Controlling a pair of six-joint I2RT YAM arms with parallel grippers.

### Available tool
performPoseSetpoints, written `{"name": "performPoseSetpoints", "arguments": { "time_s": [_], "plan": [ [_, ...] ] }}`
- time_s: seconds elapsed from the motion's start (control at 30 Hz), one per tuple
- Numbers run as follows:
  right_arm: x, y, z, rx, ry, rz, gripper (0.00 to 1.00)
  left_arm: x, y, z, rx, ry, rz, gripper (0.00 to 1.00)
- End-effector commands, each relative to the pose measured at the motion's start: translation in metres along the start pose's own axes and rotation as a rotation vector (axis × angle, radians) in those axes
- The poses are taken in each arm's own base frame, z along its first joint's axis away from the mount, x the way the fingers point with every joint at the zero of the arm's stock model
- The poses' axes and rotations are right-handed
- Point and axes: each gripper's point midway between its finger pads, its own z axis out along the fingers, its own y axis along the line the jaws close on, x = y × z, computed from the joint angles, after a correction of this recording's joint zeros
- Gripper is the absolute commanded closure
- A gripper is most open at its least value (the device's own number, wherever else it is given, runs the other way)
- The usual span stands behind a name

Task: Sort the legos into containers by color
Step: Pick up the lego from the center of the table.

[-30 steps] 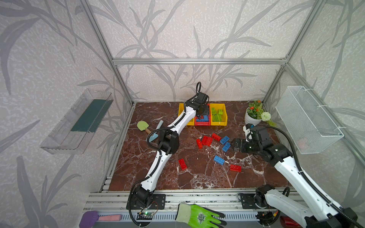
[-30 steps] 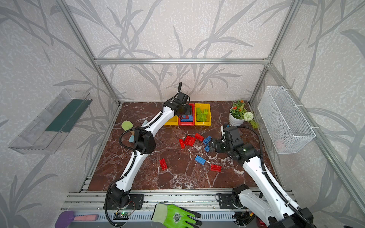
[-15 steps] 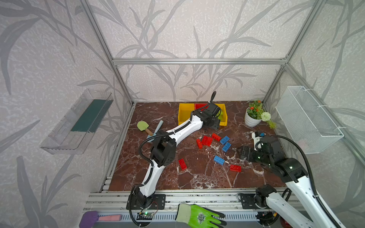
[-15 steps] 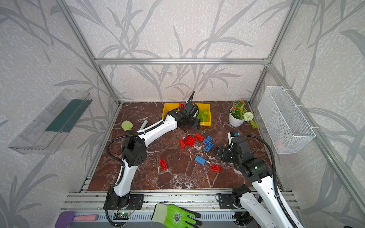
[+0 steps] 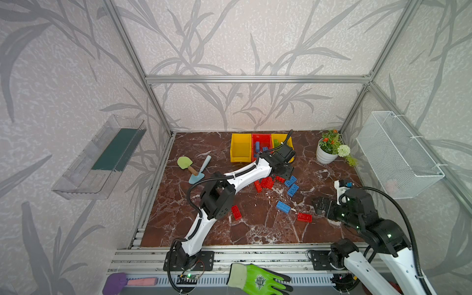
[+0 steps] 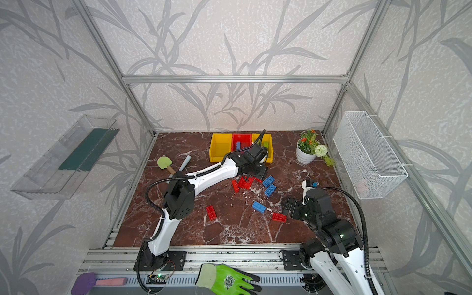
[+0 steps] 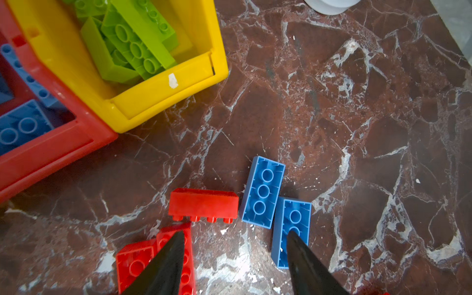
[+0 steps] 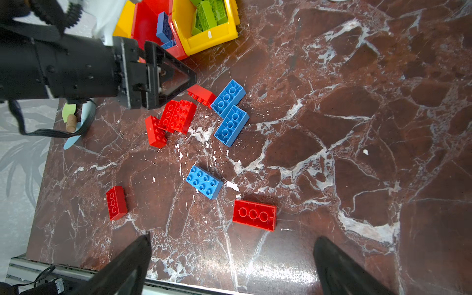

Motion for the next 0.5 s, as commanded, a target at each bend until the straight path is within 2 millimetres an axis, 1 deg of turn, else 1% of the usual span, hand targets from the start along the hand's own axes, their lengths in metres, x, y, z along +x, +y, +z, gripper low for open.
{"name": "performPoseSetpoints", "arguments": {
  "time_s": [0.0,0.2,0.47],
  "plan": [
    [0.006,-0.004,-0.001,0.016,0.015,0.018,0.01,0.006,-0.008,0.018,0.009,0.039,0.058,0.36],
    [0.005,-0.005,0.0,0.021,0.015,0.018,0.01,0.009,-0.011,0.046,-0.002,0.079,0.074,0.37],
    [0.005,-0.006,0.003,0.03,0.023,0.015,0.01,0.013,-0.015,0.06,0.005,0.088,0.083,0.39]
  ]
}}
